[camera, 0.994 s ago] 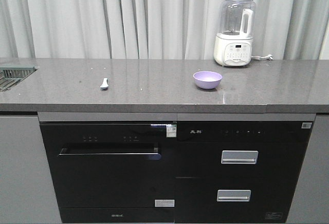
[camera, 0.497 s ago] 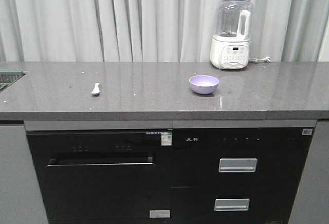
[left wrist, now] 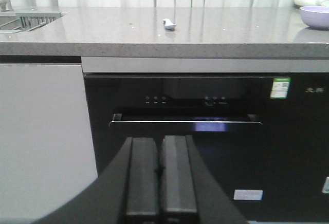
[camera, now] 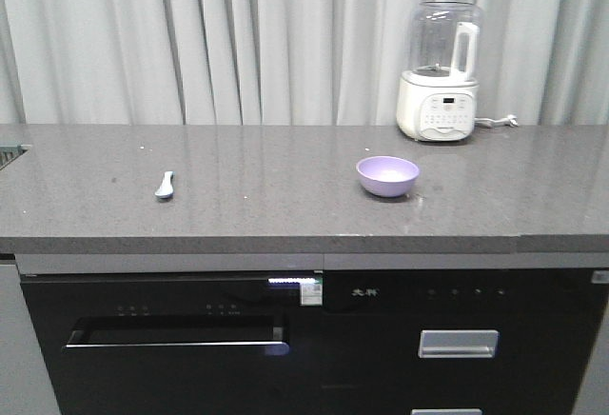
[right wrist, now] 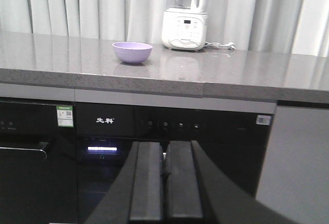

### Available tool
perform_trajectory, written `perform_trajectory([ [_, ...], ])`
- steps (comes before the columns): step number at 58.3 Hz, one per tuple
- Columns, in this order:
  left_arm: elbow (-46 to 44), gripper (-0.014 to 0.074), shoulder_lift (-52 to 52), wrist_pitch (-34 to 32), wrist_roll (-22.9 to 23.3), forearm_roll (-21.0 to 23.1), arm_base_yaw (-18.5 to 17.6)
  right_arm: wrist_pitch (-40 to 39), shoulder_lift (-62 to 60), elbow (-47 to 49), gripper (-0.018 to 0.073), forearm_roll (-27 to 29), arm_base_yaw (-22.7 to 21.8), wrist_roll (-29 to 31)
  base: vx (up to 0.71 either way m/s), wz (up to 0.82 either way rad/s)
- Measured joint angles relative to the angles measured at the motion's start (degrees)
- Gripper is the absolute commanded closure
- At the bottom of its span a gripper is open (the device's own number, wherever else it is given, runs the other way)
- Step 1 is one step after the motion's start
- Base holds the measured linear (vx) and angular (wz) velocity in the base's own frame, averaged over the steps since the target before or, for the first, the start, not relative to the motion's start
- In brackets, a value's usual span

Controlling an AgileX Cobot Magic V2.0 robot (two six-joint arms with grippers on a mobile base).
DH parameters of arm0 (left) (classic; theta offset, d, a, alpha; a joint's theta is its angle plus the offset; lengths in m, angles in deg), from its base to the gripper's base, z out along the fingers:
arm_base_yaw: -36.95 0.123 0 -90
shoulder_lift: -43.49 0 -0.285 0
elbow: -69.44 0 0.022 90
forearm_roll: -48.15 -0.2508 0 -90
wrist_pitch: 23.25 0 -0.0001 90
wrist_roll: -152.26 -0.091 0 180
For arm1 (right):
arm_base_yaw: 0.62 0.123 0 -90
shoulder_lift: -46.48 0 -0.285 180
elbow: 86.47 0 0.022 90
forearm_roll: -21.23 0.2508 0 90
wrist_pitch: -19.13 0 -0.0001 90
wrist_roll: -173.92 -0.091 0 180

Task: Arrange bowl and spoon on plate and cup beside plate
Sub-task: 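Drive the base toward the counter with the lavender bowl and spoon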

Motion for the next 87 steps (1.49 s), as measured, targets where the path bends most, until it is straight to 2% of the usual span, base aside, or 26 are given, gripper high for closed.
perform_trajectory([
  [87, 0.0, 0.0602, 0.0, 0.0, 0.0, 0.0, 0.0, 0.0, 0.0, -0.04, 0.0568, 0.0, 0.0, 0.0, 0.34, 0.0],
])
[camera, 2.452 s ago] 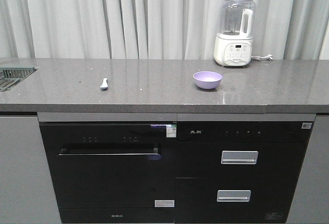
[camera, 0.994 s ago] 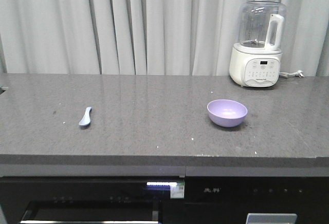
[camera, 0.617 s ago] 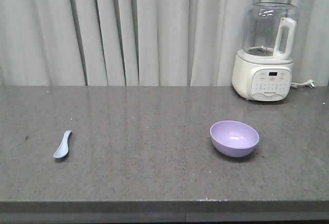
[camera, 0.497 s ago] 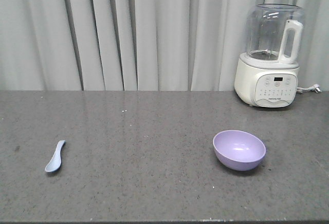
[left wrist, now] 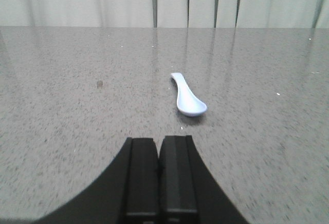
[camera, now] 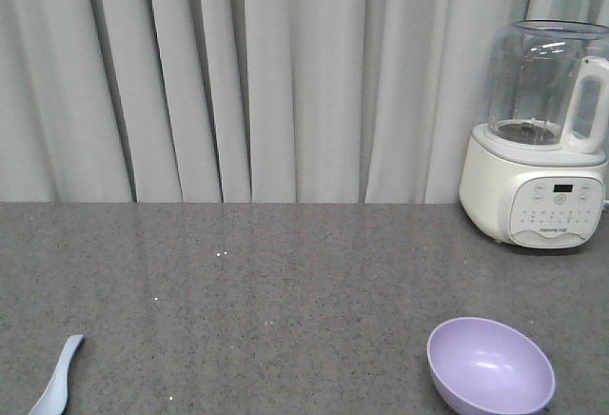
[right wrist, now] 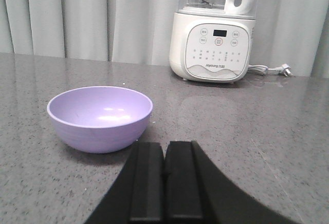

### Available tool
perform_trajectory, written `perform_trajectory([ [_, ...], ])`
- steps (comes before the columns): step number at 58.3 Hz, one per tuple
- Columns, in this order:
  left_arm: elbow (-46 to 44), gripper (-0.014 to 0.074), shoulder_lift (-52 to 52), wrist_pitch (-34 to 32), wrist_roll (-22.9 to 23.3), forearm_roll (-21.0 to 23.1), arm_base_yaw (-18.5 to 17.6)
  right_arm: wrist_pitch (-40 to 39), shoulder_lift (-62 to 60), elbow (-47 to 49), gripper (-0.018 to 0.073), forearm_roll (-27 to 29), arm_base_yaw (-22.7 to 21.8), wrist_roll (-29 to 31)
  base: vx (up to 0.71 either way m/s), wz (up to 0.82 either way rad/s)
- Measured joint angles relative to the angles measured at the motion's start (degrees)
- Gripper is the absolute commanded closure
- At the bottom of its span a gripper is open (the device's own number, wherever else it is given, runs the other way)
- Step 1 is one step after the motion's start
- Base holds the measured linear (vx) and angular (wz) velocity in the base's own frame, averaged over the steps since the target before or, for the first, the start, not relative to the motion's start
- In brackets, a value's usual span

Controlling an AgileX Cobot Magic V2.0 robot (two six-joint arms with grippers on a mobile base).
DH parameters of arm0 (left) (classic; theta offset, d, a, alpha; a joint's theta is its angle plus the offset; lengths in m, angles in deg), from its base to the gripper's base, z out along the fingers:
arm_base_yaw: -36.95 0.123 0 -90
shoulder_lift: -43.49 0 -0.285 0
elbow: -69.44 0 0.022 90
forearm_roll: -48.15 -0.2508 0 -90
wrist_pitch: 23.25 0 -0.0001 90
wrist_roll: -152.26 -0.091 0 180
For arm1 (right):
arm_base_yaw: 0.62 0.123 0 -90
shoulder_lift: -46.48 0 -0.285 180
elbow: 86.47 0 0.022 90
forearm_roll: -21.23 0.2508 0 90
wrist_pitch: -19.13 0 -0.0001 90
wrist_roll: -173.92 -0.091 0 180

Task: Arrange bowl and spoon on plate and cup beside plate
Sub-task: 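Drive the base toward the counter with the lavender bowl and spoon, then lower the left gripper onto the pale blue spoon and grasp it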

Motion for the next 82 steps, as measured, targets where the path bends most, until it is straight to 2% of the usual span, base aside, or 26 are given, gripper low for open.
perform_trajectory([
  [65, 0.0, 0.0602, 0.0, -0.61, 0.05, 0.0, 0.0, -0.13, 0.0, 0.0, 0.0568, 0.0, 0.0, 0.0, 0.07, 0.01],
  [67, 0.0, 0.0602, 0.0, -1.26, 0.05, 0.0, 0.0, -0.28, 0.0, 0.0, 0.0568, 0.0, 0.0, 0.0, 0.0, 0.0],
  [68, 0.0, 0.0602, 0.0, -6.35, 0.31, 0.0, 0.0, -5.58, 0.0, 0.0, 0.0568, 0.0, 0.0, 0.0, 0.0, 0.0],
  [76, -0.33, 0.0599, 0.0, -14.86, 0.48, 0.0, 0.0, -14.28, 0.0, 0.12, 0.0568, 0.05, 0.0, -0.63, 0.0, 0.0],
  [82, -6.17, 0.0598, 0.0, -14.96, 0.35, 0.0, 0.0, -11.03, 0.0, 5.39, 0.0568, 0.21, 0.0, -1.63, 0.0, 0.0],
])
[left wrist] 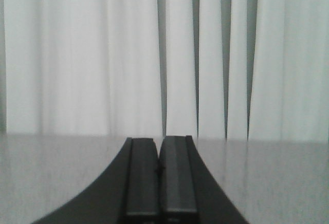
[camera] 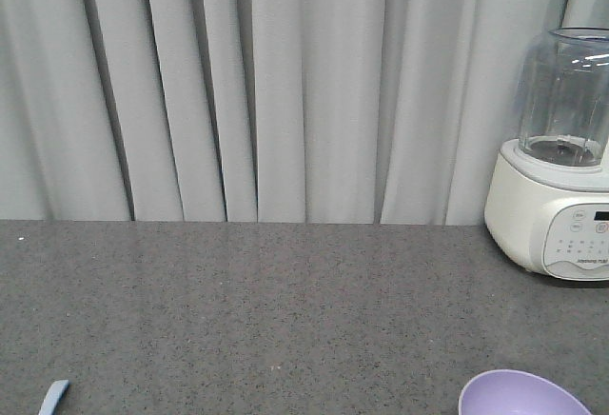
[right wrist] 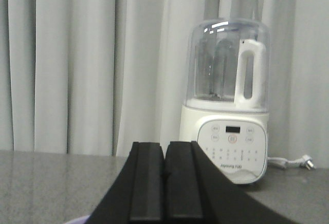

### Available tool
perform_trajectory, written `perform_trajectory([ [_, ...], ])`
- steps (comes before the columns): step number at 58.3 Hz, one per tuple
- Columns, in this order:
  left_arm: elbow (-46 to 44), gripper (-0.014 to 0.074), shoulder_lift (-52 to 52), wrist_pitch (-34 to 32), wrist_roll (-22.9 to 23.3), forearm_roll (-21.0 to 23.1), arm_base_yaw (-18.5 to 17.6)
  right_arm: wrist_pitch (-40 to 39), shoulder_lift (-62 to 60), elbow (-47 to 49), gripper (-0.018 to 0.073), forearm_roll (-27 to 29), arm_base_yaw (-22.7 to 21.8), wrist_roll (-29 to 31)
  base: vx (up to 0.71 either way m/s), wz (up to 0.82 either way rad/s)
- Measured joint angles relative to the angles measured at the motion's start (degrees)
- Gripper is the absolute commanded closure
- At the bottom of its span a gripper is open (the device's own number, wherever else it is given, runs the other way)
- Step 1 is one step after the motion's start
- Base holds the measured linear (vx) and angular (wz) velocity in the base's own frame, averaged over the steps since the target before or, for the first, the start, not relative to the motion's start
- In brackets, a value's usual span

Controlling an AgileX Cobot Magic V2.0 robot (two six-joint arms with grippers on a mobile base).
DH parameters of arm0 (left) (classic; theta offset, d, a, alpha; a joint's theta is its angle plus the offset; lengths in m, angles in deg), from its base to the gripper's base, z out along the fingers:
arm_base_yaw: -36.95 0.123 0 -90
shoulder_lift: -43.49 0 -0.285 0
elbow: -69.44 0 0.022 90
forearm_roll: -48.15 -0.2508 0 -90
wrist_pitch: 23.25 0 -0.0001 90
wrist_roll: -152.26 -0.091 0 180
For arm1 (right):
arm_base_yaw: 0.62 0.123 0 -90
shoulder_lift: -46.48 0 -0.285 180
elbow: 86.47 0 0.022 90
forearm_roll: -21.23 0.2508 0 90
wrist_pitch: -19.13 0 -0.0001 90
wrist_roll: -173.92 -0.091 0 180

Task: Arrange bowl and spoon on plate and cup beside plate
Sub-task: 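Lower the left gripper onto the pale blue spoon and grasp it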

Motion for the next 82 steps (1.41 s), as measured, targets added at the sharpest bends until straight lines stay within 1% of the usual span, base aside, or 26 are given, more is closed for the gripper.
perform_trajectory([
  [3, -5.01, 0.0596, 0.83, 0.64, -0.05, -0.57, 0.0, 4.2, 0.86, 5.19, 0.0568, 0.02, 0.0, -0.1, 0.0, 0.0],
  [6, -10.68, 0.0594, 3.1, 2.17, -0.11, -1.65, 0.0, 10.18, 3.28, 11.35, 0.0568, 0.07, 0.0, -0.1, 0.0, 0.0],
  [11, -20.78, 0.059, 9.42, 9.08, -0.11, -3.85, 0.0, 19.97, 8.66, 18.72, 0.0568, 0.07, 0.0, -0.14, 0.0, 0.0],
  [16, -27.21, 0.0584, 17.04, 17.17, -0.11, -5.02, 0.0, 26.11, 14.45, 21.92, 0.0564, -0.15, 0.0, -0.14, 0.0, 0.0],
  [19, -29.78, 0.0577, 21.28, 22.23, -0.11, -5.2, 0.0, 27.7, 17.5, 22.41, 0.056, -0.44, 0.0, -0.14, 0.0, 0.0],
  [23, -30.68, 0.0561, 26.46, 25.81, -0.11, -5.31, 0.0, 29.25, 21.35, 22.41, 0.0552, -0.57, 0.0, -0.14, 0.0, 0.0],
  [28, -30.74, 0.0519, 32.1, 28.63, -0.11, -5.31, 0.0, 29.81, 25.24, 22.41, 0.0526, -0.63, 0.0, -0.14, 0.0, 0.0],
  [35, -30.74, 0.0437, 38.41, 28.56, -0.11, -5.05, 0.0, 29.76, 29.39, 22.41, 0.0461, -0.51, 0.0, -1.29, 0.0, 0.0],
  [39, -30.74, 0.0387, 42.09, 27.69, -0.11, -4.47, 0.0, 29.76, 31.02, 22.41, 0.041, -0.33, 0.0, -2.36, 0.0, 0.0],
  [41, -30.74, 0.0351, 44.52, 26.5, -0.05, -4.11, 0.0, 29.76, 31.73, 22.41, 0.0365, -0.22, 0.0, -2.63, 0.0, 0.0],
  [50, -30.74, 0.022, 52.09, 22.9, 0.12, -3.19, 0.0, 29.6, 33.89, 22.41, 0.0231, -0.49, 0.0, -2.72, 0.0, 0.0],
  [53, -30.74, 0.0178, 54.25, 22.23, 0.12, -1.83, 0.0, 29.6, 34.72, 22.41, 0.0192, -1.08, 0.0, -2.72, 0.0, 0.0],
  [57, -31.09, 0.0144, 56.63, 22.34, -0.54, 0.38, -0.14, 29.54, 35.94, 22.41, 0.0157, -1.72, 0.0, -2.72, 0.0, 0.0],
  [60, -31.88, 0.0138, 58.07, 23.75, -1.97, 1.49, -0.74, 29.54, 36.66, 22.41, 0.0142, -1.96, 0.0, -2.72, 0.0, 0.0],
  [64, -34.82, 0.0142, 60.86, 28.13, -5.4, 3.21, -2.44, 29.54, 37.42, 22.41, 0.0129, -2.08, 0.0, -2.72, 0.0, 0.0],
  [68, -38.36, 0.0146, 63.84, 31.85, -7.29, 4.65, -3.88, 29.54, 37.85, 22.41, 0.0124, -2.14, 0.0, -2.76, 0.0, 0.0],
  [74, -45.27, 0.0146, 69.91, 37.21, -7.61, 5.93, -5.48, 29.54, 38.13, 22.41, 0.0124, -2.14, 0.0, -2.98, 0.0, 0.0],
  [82, -53.74, 0.0146, 79.18, 43.89, -6.38, 5.83, -5.89, 29.54, 38.13, 22.41, 0.0124, -2.14, 0.0, -3.93, 0.0, 0.0],
])
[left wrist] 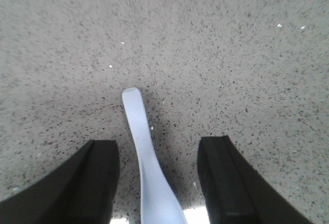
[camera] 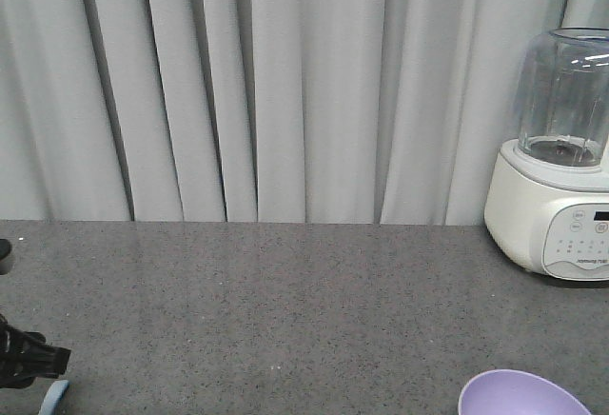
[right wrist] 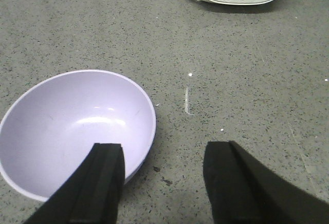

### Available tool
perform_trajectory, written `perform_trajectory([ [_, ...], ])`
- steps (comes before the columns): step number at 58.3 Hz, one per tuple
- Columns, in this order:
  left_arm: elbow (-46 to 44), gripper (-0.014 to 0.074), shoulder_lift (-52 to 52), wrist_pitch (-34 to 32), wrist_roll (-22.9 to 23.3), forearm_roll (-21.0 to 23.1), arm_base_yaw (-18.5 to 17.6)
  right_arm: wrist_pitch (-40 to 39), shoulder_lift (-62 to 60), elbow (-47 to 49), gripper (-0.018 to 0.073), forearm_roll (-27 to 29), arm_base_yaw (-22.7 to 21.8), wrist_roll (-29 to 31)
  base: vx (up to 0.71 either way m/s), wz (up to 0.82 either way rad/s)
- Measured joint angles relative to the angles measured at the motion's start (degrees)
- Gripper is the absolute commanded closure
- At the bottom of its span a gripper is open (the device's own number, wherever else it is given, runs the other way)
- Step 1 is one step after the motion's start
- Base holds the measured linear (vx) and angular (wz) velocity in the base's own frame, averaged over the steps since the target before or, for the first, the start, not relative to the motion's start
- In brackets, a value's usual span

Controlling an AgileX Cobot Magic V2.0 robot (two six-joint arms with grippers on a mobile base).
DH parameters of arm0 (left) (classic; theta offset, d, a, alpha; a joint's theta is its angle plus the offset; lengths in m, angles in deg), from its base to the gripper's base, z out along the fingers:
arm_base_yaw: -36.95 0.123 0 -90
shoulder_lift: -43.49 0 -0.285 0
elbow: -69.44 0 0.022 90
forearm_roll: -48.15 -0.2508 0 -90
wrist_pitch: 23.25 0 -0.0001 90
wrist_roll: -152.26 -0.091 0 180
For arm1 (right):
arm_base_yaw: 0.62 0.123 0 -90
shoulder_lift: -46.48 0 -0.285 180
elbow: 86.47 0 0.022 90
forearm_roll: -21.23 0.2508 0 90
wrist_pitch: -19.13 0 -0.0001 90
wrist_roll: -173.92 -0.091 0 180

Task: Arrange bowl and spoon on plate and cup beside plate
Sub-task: 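Lower the left gripper onto the pale blue spoon and grasp it, then grasp the lavender bowl rim with the right gripper and lift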

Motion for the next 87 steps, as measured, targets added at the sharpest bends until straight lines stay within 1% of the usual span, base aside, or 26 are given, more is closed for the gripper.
perform_trajectory([
  [6, -3.64, 0.0146, 5.36, 3.07, 1.4, -0.15, 0.0, 0.0, 0.0, 0.0, 0.0124, 0.0, 0.0, -0.3, 0.0, 0.0],
  [12, -5.88, 0.0146, 9.81, 4.65, 3.88, -0.76, 0.0, 0.0, 0.0, 0.0, 0.0124, 0.0, 0.0, -0.36, 0.0, 0.0],
  [21, -6.5, 0.0146, 14.62, 7.62, 8.11, -4.35, 0.0, 0.0, 0.0, 0.0, 0.0124, -0.02, 0.0, -0.36, 0.0, 0.0],
  [25, -6.5, 0.0146, 16.27, 8.87, 8.8, -5.3, 0.0, 0.0, 0.0, 0.0, 0.0124, -0.07, 0.0, -0.36, 0.0, 0.0],
  [34, -6.76, 0.0152, 17.82, 9.13, 9.03, -6.13, 0.0, -0.07, 0.0, 0.0, 0.0124, -0.26, 0.0, -0.42, 0.0, 0.0],
  [39, -6.89, 0.0192, 17.88, 9.07, 9.03, -6.2, 0.0, -0.58, 0.0, 0.0, 0.0124, -0.4, 0.0, -0.42, 0.0, 0.0],
  [44, -6.89, 0.0277, 17.88, 8.72, 9.03, -6.27, 0.0, -0.81, 0.0, 0.0, 0.0124, -0.44, 0.0, -0.52, 0.0, 0.0],
  [48, -6.89, 0.0373, 17.9, 8.6, 9.03, -6.27, 0.0, -0.86, 0.0, 0.0, 0.0124, -0.44, 0.0, -0.82, 0.0, 0.0],
  [52, -6.89, 0.0477, 17.95, 8.55, 9.03, -6.27, 0.0, -0.23, 0.0, 0.05, 0.0124, -0.39, 0.0, -2.41, 0.0, 0.0],
  [56, -6.89, 0.0574, 17.95, 8.47, 9.03, -6.27, 0.0, 2.64, 0.06, 0.76, 0.0124, -0.39, 0.0, -5.11, 0.0, 0.0],
  [58, -6.89, 0.0606, 17.95, 8.39, 9.03, -6.27, 0.0, 5.04, 0.4, 1.58, 0.0124, -0.39, 0.0, -6.45, 0.0, 0.0],
  [64, -6.89, 0.0603, 17.95, 8.2, 8.56, -6.14, 0.0, 13.11, 3.05, 5.82, 0.0124, -0.39, 0.0, -8.37, 0.0, 0.0],
  [71, -6.89, 0.0603, 17.41, 8.26, 8.11, -6.02, 0.0, 19.64, 7.8, 12.27, 0.0124, -0.39, 0.0, -8.52, 0.0, 0.0],
  [78, -6.82, 0.0602, 13.86, 8.26, 8.11, -5.96, 0.0, 21.96, 15.95, 20.39, 0.0124, -0.39, 0.0, -6.43, 0.0, 0.0],
  [87, -6.82, 0.0602, 8.16, 8.31, 7.8, -6.01, 0.0, 23.38, 26.15, 27.64, 0.0124, -0.34, 0.0, -3.81, 0.0, 0.0],
])
